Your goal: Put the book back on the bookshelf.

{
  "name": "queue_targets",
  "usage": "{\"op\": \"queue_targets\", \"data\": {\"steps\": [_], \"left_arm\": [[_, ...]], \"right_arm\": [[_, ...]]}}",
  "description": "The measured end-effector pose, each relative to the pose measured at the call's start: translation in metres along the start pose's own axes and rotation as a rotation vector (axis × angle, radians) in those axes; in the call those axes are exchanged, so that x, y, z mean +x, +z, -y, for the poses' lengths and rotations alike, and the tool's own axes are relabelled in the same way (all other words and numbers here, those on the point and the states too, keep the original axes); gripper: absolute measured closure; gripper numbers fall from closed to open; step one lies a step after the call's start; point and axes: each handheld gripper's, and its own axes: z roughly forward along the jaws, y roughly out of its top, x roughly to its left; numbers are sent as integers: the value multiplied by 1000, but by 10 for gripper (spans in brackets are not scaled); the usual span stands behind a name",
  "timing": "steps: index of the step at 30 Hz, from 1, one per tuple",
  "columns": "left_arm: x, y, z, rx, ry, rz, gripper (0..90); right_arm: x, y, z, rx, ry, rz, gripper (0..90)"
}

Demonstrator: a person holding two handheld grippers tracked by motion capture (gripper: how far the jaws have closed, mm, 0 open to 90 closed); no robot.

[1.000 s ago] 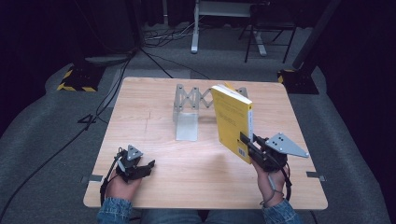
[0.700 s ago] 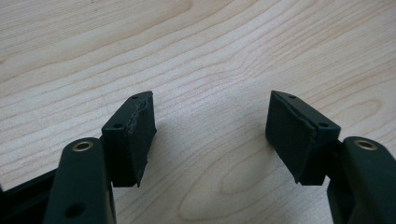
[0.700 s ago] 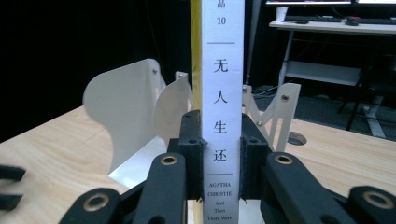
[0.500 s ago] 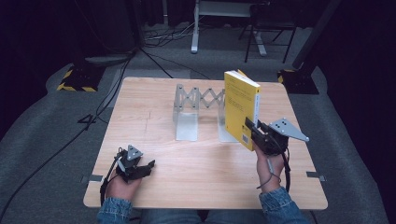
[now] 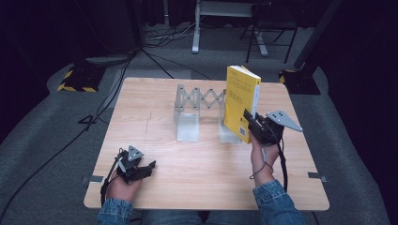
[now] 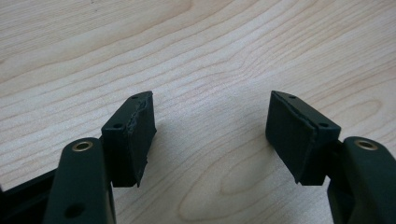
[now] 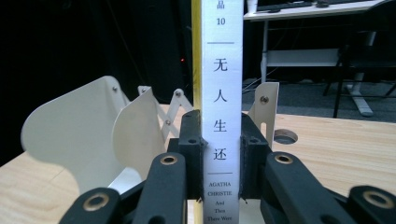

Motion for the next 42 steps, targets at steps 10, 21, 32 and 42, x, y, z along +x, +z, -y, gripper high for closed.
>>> {"op": "queue_targets", "data": {"steps": [10,21,32,42], "left_arm": [[-1,1,0,-1,-8,-6,333],[-1,1,-1,1,-12,-12,332],[-2,1,-1,1,-19,-19,327],[-2,2,-2,-1,-25,-25,324]], "right_arm": [[6,18,7,-21,-60,72,761],[18,39,18,-36,-80,100,761],[29,49,34,-55,-129,94,757],[37,57,50,1,-155,81,754]]}}
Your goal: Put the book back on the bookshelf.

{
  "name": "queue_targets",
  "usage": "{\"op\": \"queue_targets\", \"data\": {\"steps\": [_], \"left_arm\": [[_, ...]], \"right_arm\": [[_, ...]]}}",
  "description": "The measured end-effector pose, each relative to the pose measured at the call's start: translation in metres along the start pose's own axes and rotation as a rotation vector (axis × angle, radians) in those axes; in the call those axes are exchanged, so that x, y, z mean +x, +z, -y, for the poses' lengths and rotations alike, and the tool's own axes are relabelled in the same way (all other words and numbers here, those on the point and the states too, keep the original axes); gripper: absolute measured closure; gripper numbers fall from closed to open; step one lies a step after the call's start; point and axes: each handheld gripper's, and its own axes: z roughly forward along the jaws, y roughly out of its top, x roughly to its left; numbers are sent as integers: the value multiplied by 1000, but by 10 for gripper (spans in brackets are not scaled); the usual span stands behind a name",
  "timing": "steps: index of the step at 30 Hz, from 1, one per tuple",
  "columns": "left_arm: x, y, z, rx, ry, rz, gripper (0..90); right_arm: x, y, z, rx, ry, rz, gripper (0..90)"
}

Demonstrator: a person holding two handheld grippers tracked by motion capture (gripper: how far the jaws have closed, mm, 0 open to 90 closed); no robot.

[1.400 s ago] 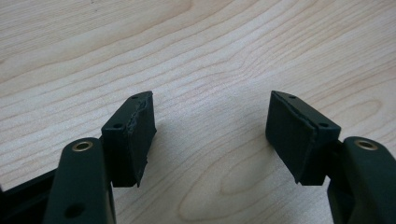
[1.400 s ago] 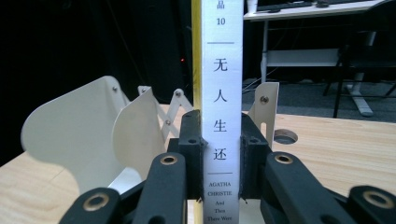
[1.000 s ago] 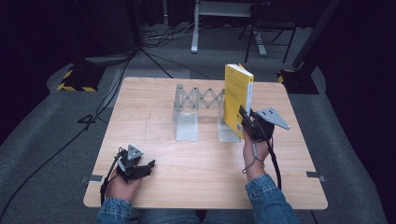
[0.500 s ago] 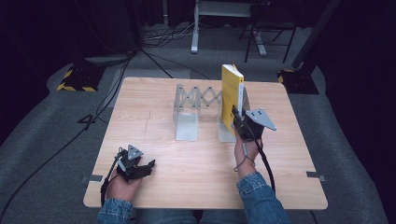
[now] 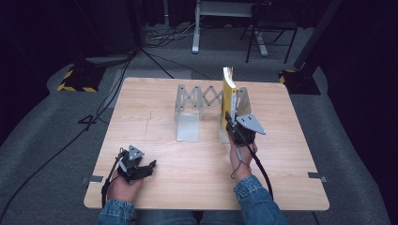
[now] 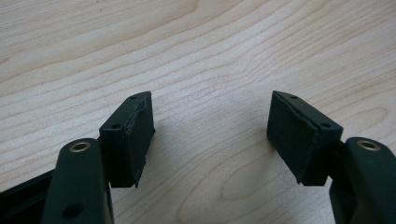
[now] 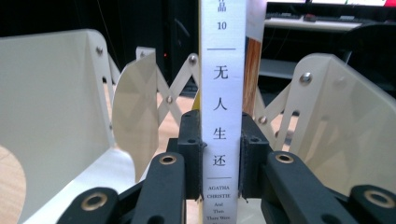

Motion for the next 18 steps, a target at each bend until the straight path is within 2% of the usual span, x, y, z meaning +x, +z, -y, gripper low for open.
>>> {"op": "queue_targets", "data": {"steps": [7,11,18], "left_arm": [[-1,1,-1,-1,-6,0,319],[-1,1,-1,-1,-6,0,319],[-1,1,0,-1,-8,1,319]], "right_arm": [[7,4,9,55,-6,-18,751],[6,3,14,47,1,-21,750],[8,2,23,50,-20,-18,747]]}}
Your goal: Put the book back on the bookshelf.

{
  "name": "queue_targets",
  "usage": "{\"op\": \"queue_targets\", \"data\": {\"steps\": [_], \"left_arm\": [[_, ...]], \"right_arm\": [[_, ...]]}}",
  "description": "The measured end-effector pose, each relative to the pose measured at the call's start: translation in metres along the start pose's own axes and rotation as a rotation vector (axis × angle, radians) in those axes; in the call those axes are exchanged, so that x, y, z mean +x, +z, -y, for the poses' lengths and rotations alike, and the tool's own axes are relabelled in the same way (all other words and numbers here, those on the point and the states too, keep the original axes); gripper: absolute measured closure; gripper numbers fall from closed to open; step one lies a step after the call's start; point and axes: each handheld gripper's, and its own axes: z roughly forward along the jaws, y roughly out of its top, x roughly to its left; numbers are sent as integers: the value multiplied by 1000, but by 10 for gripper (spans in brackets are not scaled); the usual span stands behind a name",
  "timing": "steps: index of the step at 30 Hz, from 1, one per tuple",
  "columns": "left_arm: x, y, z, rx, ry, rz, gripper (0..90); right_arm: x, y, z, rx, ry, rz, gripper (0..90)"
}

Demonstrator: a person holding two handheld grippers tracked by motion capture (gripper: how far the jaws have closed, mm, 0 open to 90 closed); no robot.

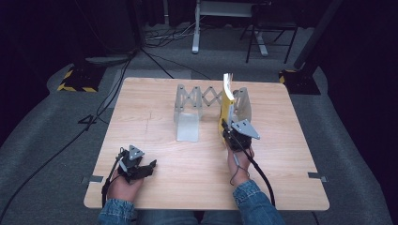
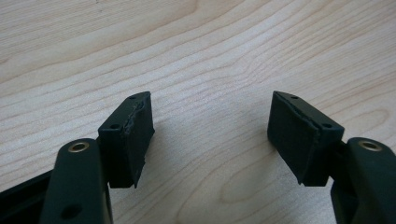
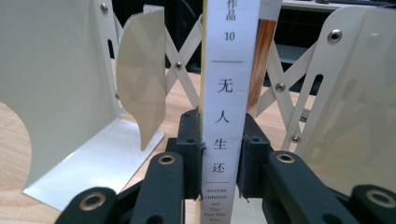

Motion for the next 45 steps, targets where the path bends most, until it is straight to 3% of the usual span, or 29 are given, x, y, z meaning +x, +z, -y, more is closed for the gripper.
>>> {"op": "queue_targets", "data": {"steps": [5,15,20,23,34,39,42,45], "left_arm": [[0,0,0,0,0,1,319],[0,0,0,0,0,0,319],[0,0,0,2,2,-1,319],[0,0,0,1,2,0,319],[1,-1,0,4,6,3,311],[4,-2,2,9,19,11,294],[5,-3,3,8,17,15,284],[6,-4,4,10,25,16,279]], "right_arm": [[-1,6,8,36,4,10,746],[-3,10,9,30,10,12,742],[-7,8,8,42,24,-1,661],[-10,3,5,26,44,-21,580],[-22,-27,-12,-11,31,-75,502],[-37,-43,-17,4,-5,-111,462],[-46,-50,-18,9,-3,-119,450],[-64,-63,-18,30,10,-137,430]]}}
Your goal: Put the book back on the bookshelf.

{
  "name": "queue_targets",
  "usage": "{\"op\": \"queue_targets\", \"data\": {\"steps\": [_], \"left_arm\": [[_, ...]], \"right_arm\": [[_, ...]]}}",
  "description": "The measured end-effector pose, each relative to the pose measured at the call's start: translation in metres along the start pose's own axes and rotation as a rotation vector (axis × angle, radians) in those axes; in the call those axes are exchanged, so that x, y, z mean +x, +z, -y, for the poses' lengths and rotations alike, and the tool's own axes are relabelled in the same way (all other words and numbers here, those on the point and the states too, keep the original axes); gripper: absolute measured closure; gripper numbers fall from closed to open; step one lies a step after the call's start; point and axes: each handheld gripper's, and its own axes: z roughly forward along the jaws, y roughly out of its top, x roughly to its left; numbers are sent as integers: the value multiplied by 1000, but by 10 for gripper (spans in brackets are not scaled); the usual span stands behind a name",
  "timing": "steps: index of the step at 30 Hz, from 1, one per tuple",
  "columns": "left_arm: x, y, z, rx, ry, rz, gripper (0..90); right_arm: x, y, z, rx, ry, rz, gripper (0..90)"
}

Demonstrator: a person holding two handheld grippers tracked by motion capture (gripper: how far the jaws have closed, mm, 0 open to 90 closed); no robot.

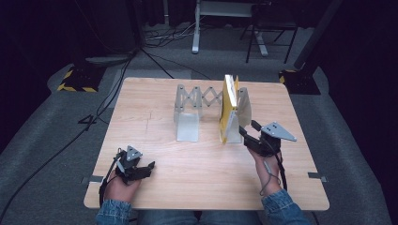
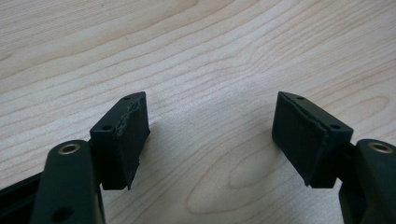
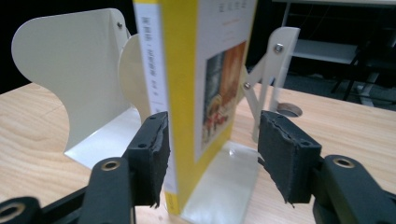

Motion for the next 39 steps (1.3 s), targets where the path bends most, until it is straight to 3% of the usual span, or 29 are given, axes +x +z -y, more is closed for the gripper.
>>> {"op": "queue_targets", "data": {"steps": [6,12,15,22,25,29,33,39], "left_arm": [[1,0,1,-1,2,11,272],[1,0,1,1,1,9,265],[2,0,0,4,-1,9,261],[4,-1,0,5,15,14,260],[6,-1,1,2,14,20,260],[9,-3,3,2,26,26,256],[10,-3,3,5,22,28,251],[10,-3,3,4,23,27,250]], "right_arm": [[-20,-21,0,25,14,-24,409],[-38,-37,5,99,9,-67,361],[-45,-48,13,116,-7,-51,350],[-68,-68,32,157,50,-78,322],[-77,-71,36,181,54,-80,318],[-87,-78,46,199,35,-38,310],[-102,-79,56,271,59,-37,302],[-109,-72,71,368,55,-42,301]]}}
